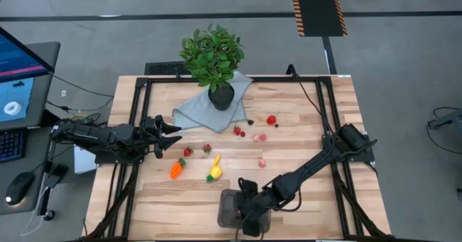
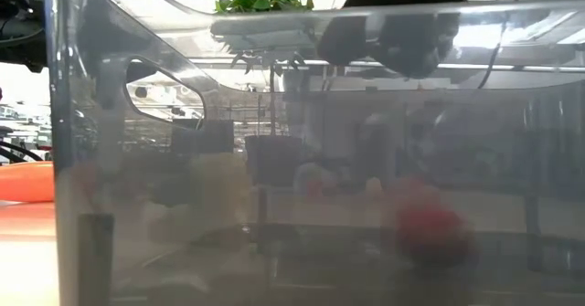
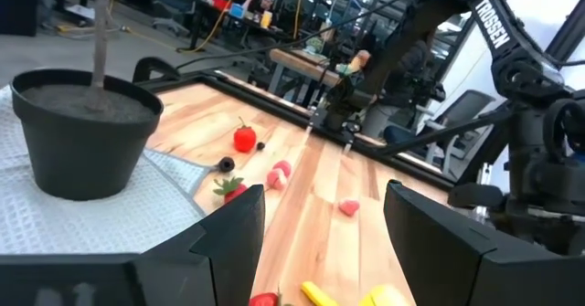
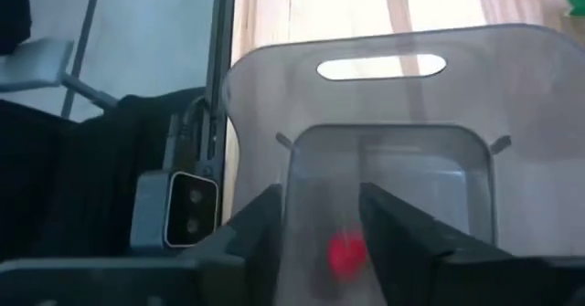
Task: Pick and placing Produce into tupperware
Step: Put the red cherry into the black bin, then put the yellow pineapple into the black bin
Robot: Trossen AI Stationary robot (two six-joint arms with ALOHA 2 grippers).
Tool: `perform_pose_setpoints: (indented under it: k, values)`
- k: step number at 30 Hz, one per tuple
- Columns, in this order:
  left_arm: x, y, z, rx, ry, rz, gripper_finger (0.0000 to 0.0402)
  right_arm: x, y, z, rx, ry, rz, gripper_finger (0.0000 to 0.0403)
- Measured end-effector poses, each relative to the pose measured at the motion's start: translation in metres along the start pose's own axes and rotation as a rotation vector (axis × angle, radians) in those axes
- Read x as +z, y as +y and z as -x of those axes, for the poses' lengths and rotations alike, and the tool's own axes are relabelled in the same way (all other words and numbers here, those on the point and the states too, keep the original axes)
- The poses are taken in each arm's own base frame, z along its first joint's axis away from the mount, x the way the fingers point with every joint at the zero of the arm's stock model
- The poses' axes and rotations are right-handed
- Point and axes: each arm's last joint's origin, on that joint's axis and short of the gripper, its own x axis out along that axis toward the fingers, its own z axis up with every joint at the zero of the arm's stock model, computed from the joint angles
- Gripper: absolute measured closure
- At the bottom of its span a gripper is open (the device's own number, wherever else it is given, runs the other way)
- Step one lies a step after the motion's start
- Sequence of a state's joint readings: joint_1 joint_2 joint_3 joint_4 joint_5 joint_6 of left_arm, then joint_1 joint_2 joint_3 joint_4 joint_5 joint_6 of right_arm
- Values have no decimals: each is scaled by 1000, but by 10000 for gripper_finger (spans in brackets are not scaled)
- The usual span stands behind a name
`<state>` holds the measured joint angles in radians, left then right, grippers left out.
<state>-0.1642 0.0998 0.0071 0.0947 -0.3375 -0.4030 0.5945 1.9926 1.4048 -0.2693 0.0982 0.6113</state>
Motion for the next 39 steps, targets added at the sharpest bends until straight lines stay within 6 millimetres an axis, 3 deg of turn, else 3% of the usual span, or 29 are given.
perform_pose_setpoints:
  k: [8, 26, 32, 39]
  values:
    - [-1, 0, 0, -14, 13, 9, 188, 5, -1, 8, 3, -14, 22, 156]
    - [3, -2, 0, -33, -18, 27, 188, 39, -13, 76, -116, -161, 312, 154]
    - [3, -2, 0, -29, -20, 26, 188, 47, -38, 102, -228, -166, 254, 154]
    - [3, -2, 0, -35, -10, 9, 188, 35, -67, 135, -241, -218, 212, 154]
